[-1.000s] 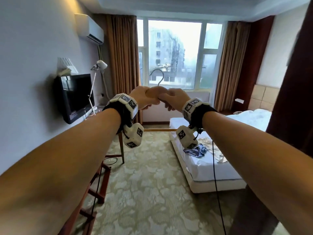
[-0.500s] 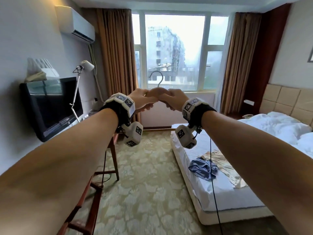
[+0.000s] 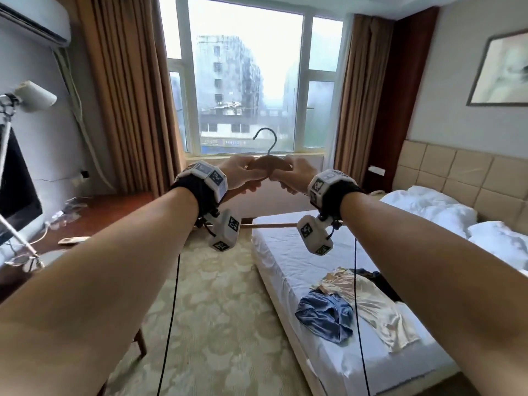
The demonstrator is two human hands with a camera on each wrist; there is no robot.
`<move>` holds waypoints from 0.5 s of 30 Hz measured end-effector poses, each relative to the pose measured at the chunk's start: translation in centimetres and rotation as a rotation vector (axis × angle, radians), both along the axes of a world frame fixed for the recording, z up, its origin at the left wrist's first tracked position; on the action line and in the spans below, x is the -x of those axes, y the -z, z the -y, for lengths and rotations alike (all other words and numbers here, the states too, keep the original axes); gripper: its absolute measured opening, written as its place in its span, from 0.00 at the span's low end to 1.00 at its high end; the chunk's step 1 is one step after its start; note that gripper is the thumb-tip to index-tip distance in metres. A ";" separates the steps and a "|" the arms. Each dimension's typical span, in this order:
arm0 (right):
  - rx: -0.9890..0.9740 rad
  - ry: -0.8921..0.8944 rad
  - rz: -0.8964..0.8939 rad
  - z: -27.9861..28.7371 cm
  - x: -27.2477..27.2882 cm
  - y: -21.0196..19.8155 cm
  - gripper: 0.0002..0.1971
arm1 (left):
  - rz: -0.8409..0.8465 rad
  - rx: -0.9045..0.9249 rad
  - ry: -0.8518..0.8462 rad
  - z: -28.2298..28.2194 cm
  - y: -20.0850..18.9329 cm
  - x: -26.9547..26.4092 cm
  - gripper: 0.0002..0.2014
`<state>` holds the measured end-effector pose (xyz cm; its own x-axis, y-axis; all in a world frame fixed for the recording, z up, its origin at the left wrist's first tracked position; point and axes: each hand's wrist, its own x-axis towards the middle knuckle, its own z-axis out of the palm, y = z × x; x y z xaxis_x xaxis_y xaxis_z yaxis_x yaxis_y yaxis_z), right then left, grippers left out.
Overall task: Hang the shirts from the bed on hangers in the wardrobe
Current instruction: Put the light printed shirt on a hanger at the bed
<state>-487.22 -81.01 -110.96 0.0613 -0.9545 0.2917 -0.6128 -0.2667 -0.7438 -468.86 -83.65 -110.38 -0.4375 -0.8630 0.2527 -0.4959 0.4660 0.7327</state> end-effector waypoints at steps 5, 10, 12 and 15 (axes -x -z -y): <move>-0.031 0.099 -0.019 8.6 2.7 0.7 0.14 | 0.039 0.054 0.091 10.9 0.7 3.4 0.07; -0.077 0.159 -0.041 16.0 6.3 2.1 0.08 | 0.090 0.040 0.180 20.2 2.3 7.5 0.03; -0.098 0.188 -0.022 19.2 7.9 3.0 0.09 | 0.139 0.069 0.183 23.8 3.3 9.4 0.02; -0.131 0.227 0.012 24.0 10.3 4.8 0.10 | 0.207 0.102 0.189 28.8 5.0 12.5 0.04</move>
